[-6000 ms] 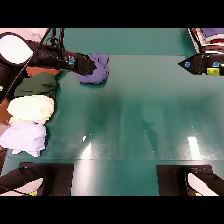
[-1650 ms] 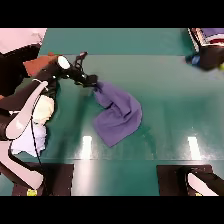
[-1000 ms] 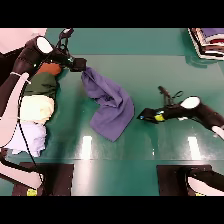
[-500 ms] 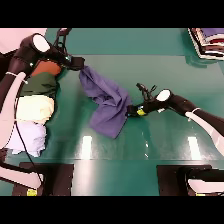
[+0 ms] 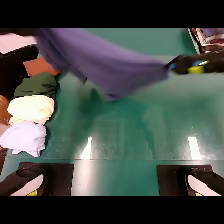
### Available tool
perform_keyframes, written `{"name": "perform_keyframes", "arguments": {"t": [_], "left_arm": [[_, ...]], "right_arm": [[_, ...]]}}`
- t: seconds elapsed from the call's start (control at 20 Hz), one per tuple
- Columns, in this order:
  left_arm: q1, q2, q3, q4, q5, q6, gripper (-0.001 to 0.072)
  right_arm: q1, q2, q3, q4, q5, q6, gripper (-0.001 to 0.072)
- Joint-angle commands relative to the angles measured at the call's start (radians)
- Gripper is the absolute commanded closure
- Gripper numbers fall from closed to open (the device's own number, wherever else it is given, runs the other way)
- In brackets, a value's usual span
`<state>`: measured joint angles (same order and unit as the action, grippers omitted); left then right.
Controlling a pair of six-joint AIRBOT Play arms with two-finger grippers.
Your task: Fold the shirts.
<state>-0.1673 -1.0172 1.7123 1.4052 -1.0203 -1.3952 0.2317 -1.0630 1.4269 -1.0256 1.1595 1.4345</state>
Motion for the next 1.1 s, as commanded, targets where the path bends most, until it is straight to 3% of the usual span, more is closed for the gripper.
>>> {"name": "perform_keyframes", "arguments": {"t": [0.0,0.25,0.5,0.6,0.85,1.05], "left_arm": [[0.001,0.228,0.000,-0.002,-0.006,0.016,0.0680],[0.001,0.339,0.000,-0.055,-0.034,0.016,0.0680],[0.001,0.218,-0.072,-0.159,-0.341,0.016,0.0680],[0.001,0.167,-0.201,-0.174,-0.398,0.014,0.0680],[0.001,0.142,-0.681,-0.162,-0.307,0.043,0.0679],[0.001,0.139,-0.871,-0.159,-0.204,0.042,0.0662]], "right_arm": [[-0.079,0.154,0.163,-0.031,0.081,0.005,0.0700],[-0.086,0.193,0.319,-0.135,0.141,0.033,0.0701],[-0.064,0.019,0.409,-0.154,0.307,0.061,0.0701],[-0.024,-0.066,0.373,-0.156,0.370,0.060,0.0701],[0.037,-0.156,0.083,-0.237,0.316,0.050,0.0700],[0.043,-0.188,-0.051,-0.223,0.261,0.050,0.0701]]}}
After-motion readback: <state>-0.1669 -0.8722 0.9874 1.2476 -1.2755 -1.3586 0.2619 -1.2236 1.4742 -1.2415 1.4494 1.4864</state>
